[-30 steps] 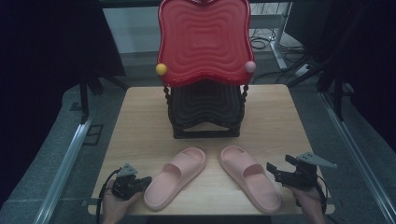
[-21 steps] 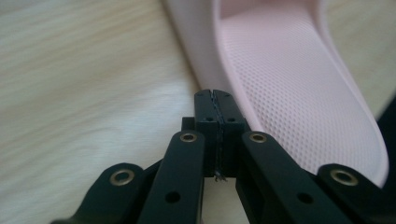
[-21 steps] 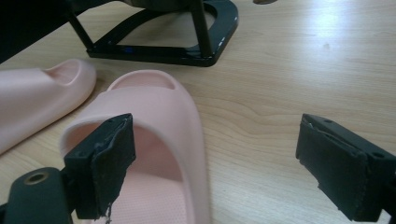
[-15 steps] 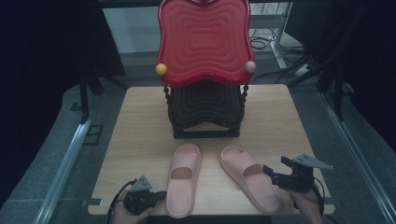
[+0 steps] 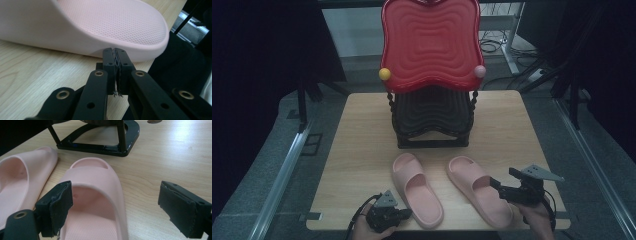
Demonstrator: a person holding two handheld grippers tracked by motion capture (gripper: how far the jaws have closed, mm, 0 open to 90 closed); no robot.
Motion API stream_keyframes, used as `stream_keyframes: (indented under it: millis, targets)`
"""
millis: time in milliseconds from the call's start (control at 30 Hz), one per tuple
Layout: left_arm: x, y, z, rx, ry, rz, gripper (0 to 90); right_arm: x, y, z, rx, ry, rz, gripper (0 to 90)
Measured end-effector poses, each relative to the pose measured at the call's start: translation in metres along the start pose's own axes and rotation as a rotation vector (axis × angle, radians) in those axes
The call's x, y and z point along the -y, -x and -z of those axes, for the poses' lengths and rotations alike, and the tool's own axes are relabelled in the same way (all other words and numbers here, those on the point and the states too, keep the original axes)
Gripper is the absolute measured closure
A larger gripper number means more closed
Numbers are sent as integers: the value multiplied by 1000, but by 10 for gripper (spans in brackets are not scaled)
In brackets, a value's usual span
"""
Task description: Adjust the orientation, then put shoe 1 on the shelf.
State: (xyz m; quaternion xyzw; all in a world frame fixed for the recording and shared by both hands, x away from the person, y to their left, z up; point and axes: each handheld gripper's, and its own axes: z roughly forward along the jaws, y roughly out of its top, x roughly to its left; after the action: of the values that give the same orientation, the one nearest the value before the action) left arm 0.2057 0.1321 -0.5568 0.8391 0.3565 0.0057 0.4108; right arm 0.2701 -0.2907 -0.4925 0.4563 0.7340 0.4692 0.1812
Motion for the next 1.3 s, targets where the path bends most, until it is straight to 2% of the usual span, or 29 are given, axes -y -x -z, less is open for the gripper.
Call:
stream_keyframes:
  millis: [100, 200, 267, 300, 467, 567, 667, 833, 933, 1000, 1033, 1100, 1300]
  targets:
    - [-1, 1, -1, -3, 8, 1, 865, 0, 1, 1, 6, 3, -3, 123]
    - [-1, -3, 9, -31, 54, 17, 819, 0, 2, 2, 12, 7, -11, 123]
    - [-3, -8, 20, -51, 102, 29, 730, 1, 1, 3, 15, 6, -12, 123]
    - [-6, -11, 26, -63, 129, 35, 730, 1, 1, 3, 15, 6, -12, 123]
    - [-30, -25, 54, -171, 279, 67, 507, 0, -5, 0, -4, 1, 5, 123]
    - [-47, -33, 64, -218, 352, 81, 422, 0, -11, -1, -20, -3, 19, 130]
    - [-59, -39, 70, -235, 399, 96, 402, 0, -15, 0, -26, -1, 28, 144]
    - [-57, -47, 74, -260, 421, 126, 349, -5, -27, 3, -37, 18, 59, 193]
    - [-52, -50, 75, -269, 420, 140, 328, -7, -42, 2, -64, 24, 87, 233]
    - [-49, -51, 75, -276, 418, 140, 328, -9, -59, -6, -89, 14, 116, 273]
    - [-48, -51, 75, -275, 422, 139, 328, -9, -59, -6, -89, 14, 116, 273]
    - [-47, -50, 76, -278, 426, 135, 330, -10, -69, -13, -100, 0, 146, 308]
    - [-44, -51, 79, -261, 434, 140, 325, -13, -101, -45, -159, -40, 162, 389]
